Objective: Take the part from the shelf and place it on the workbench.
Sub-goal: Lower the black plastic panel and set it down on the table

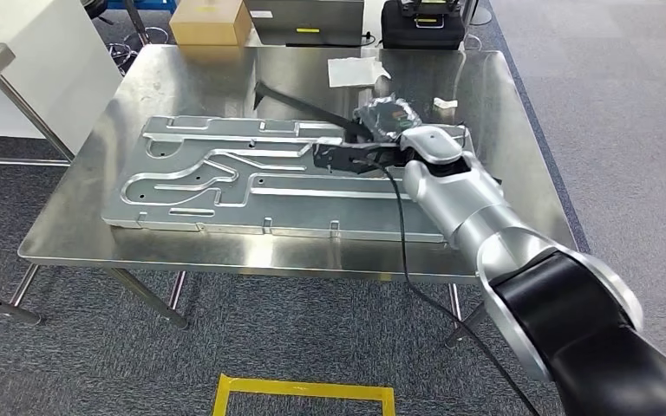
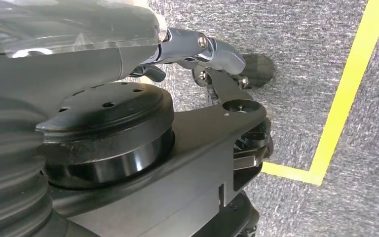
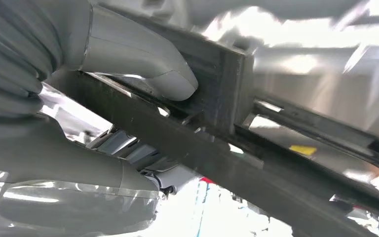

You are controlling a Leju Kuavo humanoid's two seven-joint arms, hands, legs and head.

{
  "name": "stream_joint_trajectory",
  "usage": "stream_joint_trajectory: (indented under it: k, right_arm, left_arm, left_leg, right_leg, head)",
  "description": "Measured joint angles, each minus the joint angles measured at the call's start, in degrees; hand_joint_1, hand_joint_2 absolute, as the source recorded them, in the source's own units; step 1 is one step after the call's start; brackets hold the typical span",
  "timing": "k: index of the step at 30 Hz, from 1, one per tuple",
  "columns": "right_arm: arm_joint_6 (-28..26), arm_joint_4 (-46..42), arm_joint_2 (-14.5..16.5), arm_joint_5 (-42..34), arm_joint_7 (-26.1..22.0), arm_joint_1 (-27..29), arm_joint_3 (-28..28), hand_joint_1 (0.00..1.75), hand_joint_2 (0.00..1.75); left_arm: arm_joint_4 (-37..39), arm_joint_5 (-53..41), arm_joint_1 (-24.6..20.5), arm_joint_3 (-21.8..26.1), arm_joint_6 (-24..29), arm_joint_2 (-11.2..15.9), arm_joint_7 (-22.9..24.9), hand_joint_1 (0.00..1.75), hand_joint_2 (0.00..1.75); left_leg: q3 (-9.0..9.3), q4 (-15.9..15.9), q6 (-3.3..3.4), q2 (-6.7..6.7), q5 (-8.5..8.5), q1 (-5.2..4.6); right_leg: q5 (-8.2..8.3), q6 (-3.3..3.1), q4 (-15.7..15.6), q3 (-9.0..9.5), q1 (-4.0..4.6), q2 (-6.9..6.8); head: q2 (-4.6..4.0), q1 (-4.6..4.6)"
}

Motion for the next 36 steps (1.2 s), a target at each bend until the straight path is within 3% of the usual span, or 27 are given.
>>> stream_joint_trajectory:
  k: [9,30,34,36]
  right_arm:
    - [-1.04,0.47,3.88,1.39,-1.12,5.22,2.64,1.75,1.75]
    - [-0.37,0.44,3.94,1.45,-0.9,6.23,2.74,1.75,1.75]
    - [0.04,0.33,3.76,1.46,-0.8,6.37,2.88,1.75,1.75]
    - [0.03,0.14,3.53,1.48,-0.77,6.47,2.97,1.75,1.75]
  left_arm:
    - [0.02,0.68,0.83,0.92,0.5,-0.07,-0.24,0.0,1.75]
    - [0.02,-0.64,0.91,0.85,-1.28,-0.08,-0.34,0.0,1.75]
    - [0.02,-1.1,0.95,0.78,-2.05,-0.04,-0.82,0.0,1.75]
    - [0.02,-1.12,0.98,0.76,-2.26,-0.13,-0.93,0.0,1.75]
  left_leg:
    - [-0.01,0.0,0.0,-0.02,0.0,0.0]
    - [-0.01,0.12,0.0,-0.04,-0.01,-0.01]
    - [0.26,-0.1,0.95,-0.04,-0.21,-0.12]
    - [1.64,-2.09,1.41,0.18,0.51,0.29]
  right_leg:
    - [-0.01,0.0,0.0,0.0,0.0,-0.03]
    - [0.0,0.01,-0.01,0.06,0.0,-0.06]
    - [0.29,0.55,-0.93,0.59,-0.4,-0.05]
    - [-0.3,0.8,-0.42,0.84,-0.17,-0.11]
  head:
    - [0.0,0.0]
    - [0.0,0.0]
    - [0.01,-0.01]
    - [0.01,0.01]
